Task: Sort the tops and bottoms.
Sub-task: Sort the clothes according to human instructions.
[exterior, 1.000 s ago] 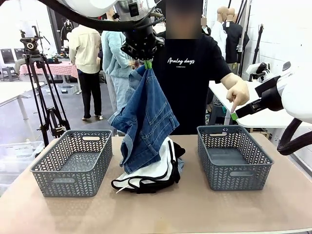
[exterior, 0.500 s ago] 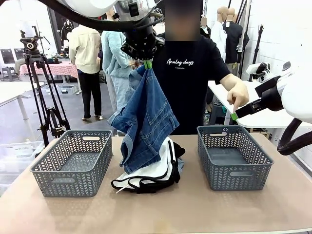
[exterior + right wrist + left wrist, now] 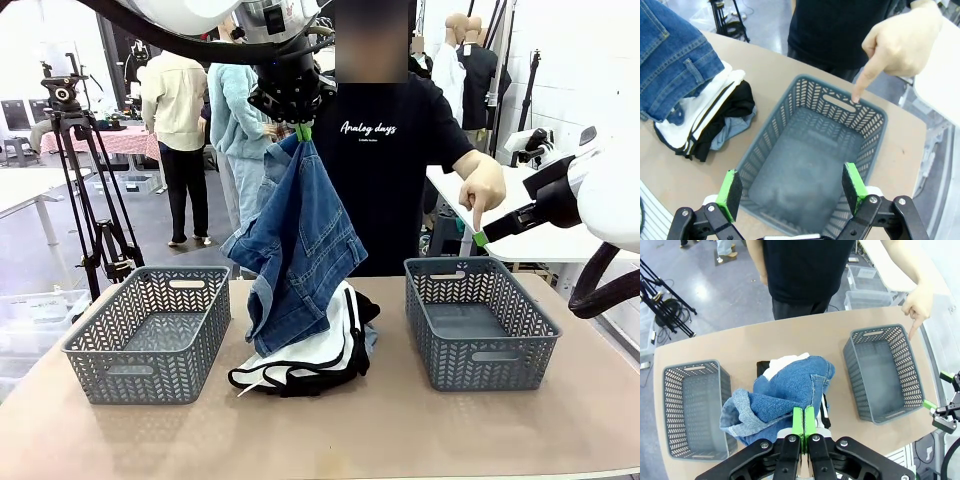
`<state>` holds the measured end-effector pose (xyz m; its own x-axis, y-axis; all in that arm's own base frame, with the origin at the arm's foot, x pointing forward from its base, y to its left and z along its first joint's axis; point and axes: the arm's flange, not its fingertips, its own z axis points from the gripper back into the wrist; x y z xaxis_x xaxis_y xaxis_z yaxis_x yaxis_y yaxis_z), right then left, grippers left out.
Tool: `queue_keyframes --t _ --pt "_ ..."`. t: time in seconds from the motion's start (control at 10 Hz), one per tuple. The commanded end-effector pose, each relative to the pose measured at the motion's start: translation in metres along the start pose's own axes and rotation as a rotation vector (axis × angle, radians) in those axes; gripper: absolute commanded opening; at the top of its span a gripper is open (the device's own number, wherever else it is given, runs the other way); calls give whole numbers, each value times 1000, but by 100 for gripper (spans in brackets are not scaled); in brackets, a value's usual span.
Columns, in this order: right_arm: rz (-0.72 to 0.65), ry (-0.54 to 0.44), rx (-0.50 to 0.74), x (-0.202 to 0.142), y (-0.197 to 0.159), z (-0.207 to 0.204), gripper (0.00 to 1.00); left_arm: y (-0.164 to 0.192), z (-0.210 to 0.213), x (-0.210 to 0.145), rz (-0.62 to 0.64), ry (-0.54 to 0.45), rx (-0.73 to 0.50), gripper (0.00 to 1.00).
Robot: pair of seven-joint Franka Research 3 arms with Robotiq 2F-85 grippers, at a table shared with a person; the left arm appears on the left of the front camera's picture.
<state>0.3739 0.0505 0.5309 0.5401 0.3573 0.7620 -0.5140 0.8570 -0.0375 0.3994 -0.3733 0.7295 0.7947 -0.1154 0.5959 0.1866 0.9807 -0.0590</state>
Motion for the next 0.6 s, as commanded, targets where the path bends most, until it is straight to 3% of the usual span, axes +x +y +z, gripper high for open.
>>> queue_keyframes --t 0.0,0.2,0.5 --pt "-28 4 -12 -5 -13 35 100 3 4 1 4 -10 0 0" --pt "-62 56 -57 -19 -29 69 100 3 4 1 4 -10 0 0" --pt "-130 128 -41 -41 -41 84 100 3 4 1 4 -10 0 0"
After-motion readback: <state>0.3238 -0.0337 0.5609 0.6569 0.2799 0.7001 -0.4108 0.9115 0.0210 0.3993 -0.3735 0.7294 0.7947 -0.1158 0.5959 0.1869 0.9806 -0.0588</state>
